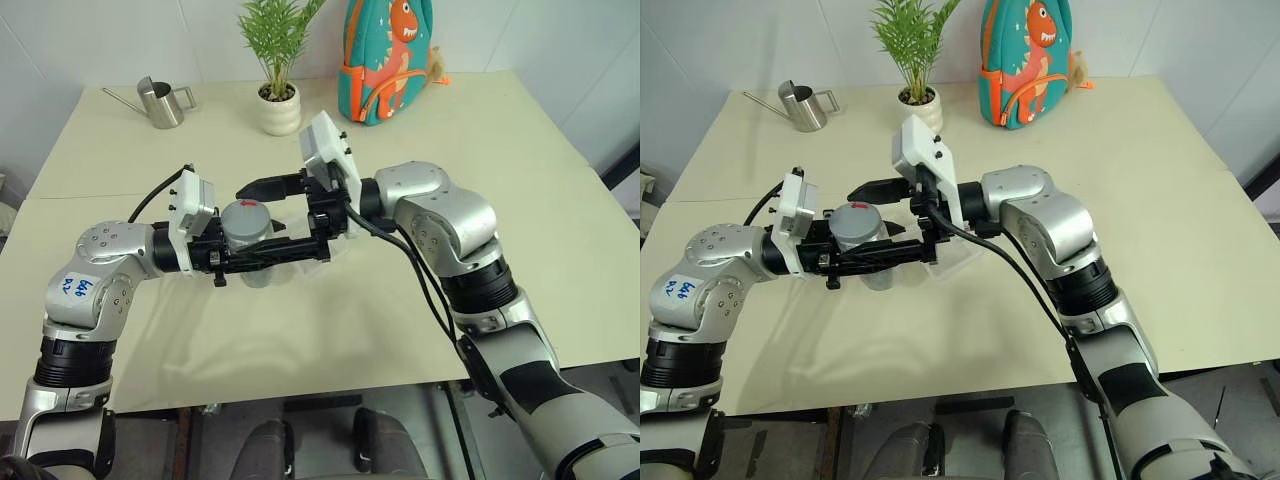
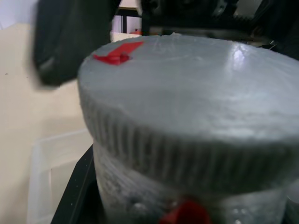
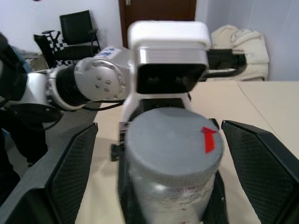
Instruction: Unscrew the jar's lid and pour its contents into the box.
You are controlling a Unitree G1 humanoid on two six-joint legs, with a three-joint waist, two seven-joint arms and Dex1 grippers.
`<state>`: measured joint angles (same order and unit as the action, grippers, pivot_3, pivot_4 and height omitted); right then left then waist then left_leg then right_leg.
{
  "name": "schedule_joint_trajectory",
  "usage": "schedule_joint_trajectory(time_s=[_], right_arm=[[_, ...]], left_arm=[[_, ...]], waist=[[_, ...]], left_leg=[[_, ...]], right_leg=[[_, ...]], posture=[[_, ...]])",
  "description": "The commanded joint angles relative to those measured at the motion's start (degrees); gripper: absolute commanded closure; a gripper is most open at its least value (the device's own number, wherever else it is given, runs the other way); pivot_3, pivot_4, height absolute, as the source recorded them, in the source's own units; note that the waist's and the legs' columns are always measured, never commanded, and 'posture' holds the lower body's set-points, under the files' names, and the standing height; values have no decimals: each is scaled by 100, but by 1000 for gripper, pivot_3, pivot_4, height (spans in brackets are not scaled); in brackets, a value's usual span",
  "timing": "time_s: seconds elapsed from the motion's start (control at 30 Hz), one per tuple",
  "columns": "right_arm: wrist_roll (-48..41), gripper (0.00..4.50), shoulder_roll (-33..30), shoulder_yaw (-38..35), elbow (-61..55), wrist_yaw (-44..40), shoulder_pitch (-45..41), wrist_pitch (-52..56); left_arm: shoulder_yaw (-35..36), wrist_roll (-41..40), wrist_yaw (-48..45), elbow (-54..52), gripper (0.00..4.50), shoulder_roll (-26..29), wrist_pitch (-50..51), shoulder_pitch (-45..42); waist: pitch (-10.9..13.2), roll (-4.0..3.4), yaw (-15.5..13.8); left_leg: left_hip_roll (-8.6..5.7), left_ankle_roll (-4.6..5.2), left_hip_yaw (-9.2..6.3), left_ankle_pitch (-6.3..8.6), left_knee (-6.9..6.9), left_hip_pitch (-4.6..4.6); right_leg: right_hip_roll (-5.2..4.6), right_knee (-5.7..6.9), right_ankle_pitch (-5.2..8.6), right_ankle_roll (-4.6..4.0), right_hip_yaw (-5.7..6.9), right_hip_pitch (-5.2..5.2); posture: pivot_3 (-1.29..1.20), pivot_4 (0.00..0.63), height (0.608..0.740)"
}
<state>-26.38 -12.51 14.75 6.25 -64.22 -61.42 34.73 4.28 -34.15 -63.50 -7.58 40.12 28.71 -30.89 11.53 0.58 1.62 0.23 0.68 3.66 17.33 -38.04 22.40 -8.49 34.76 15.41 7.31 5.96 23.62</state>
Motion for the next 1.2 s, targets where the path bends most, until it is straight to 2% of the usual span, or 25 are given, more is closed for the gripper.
schedule_joint_trajectory(time_s=[0.03,0.33,0.97,1.2], right_arm=[[37,49,128,-109,31,84,-220,-188],[81,49,136,-244,214,163,-302,-238],[142,49,-798,-635,804,-285,-129,-422],[-455,49,-930,-983,543,-857,-76,-110]], left_arm=[[32,5,-46,8,2531,-10,-121,-123],[-6,19,-53,9,2531,-52,-156,-124],[70,42,-21,-50,2531,-49,-210,-13],[96,39,-65,-43,2531,-15,-199,7]], waist=[[0,0,5],[0,0,1],[0,1,-6],[0,1,-5]], left_leg=[[0,0,0,0,0,0],[0,0,0,0,1,1],[0,0,6,0,0,1],[1,0,9,0,2,1]], right_leg=[[0,0,0,0,0,1],[0,0,0,0,0,1],[-1,-2,0,0,1,0],[0,-3,0,0,1,2]], posture=[[0,150,740],[0,150,740],[0,150,740],[0,150,740]])
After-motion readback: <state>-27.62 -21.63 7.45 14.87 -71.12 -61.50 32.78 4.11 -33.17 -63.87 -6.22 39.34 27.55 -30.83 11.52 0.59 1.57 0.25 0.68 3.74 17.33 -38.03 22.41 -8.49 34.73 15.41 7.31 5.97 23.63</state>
